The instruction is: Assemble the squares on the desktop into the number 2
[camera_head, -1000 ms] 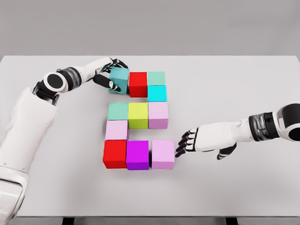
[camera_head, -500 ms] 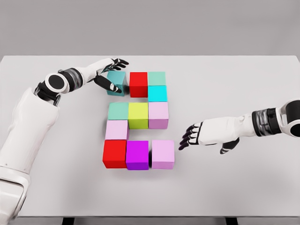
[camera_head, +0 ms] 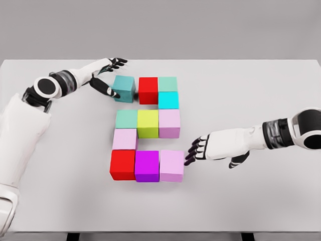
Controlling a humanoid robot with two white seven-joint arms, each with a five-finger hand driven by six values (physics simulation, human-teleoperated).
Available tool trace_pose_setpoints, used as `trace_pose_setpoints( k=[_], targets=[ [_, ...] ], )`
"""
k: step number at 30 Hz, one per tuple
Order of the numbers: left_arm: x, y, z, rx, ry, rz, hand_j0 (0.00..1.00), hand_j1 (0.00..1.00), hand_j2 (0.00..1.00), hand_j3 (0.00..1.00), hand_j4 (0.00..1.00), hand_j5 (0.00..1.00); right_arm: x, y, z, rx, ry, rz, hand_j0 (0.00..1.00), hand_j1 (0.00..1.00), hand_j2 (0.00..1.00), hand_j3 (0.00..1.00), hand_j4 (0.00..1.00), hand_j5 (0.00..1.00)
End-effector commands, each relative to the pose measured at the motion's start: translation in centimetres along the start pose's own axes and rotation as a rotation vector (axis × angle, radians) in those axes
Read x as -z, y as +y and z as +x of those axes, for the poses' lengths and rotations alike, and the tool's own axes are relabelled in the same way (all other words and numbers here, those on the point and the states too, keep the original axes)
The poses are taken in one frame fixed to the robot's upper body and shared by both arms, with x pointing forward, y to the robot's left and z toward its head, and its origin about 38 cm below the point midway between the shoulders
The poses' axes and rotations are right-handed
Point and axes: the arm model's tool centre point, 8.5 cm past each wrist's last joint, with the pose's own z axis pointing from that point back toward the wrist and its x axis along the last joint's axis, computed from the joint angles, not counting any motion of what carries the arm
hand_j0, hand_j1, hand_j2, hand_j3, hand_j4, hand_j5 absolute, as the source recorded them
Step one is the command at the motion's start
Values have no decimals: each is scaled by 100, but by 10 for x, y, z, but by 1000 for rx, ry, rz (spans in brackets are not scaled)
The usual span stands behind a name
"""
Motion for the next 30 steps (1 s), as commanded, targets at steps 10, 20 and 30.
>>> trace_pose_setpoints(
  k=[10, 20, 30],
  targets=[
    [-51, 23, -28, 226, 65, -36, 100, 100, 100, 100, 100, 100, -5, -7, -4, 2, 14, -22, 100, 100, 100, 100, 100, 100],
    [-68, 20, -42, 523, 157, -104, 100, 100, 100, 100, 100, 100, -189, -30, -60, 326, 271, -486, 100, 100, 100, 100, 100, 100],
    [-61, 41, -8, 662, 154, -92, 100, 100, 100, 100, 100, 100, -163, -14, -53, 433, 151, -607, 100, 100, 100, 100, 100, 100]
  ],
)
